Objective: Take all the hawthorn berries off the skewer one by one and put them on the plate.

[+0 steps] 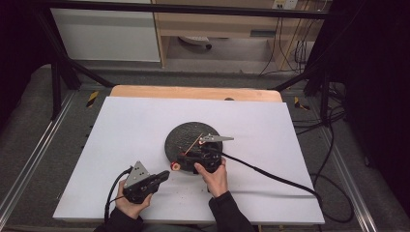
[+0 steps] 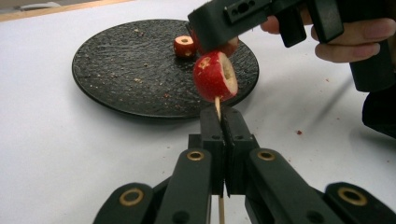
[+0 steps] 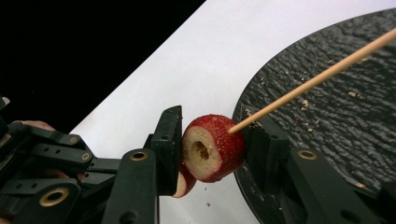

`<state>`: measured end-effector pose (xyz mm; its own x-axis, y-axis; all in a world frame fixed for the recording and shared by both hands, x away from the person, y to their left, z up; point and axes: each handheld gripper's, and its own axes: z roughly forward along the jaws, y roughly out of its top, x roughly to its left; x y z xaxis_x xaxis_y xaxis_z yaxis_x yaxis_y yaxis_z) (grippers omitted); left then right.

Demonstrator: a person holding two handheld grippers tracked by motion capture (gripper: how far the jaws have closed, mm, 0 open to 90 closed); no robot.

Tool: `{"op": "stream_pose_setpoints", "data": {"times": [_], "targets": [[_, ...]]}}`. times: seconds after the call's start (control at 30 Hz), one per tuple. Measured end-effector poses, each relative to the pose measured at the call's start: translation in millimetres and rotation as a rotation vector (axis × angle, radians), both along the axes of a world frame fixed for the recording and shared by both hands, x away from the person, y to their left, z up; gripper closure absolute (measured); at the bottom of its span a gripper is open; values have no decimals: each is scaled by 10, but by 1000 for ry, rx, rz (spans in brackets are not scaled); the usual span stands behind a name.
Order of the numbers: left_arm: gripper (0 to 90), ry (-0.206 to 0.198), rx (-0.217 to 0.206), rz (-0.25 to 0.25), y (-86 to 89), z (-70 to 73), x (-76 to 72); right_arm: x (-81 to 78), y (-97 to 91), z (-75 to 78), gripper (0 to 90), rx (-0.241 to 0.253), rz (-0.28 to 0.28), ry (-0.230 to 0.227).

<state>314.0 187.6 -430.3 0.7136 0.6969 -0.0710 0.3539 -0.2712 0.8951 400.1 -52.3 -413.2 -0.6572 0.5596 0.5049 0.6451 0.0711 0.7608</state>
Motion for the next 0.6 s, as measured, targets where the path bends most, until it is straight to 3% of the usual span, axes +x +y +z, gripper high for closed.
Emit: {"op": "stream_pose_setpoints", "data": {"times": [0.6], "targets": [[884,-10,-19,-1,31,33,-17,119,-149,237,611,-4,-64,-50]]}}
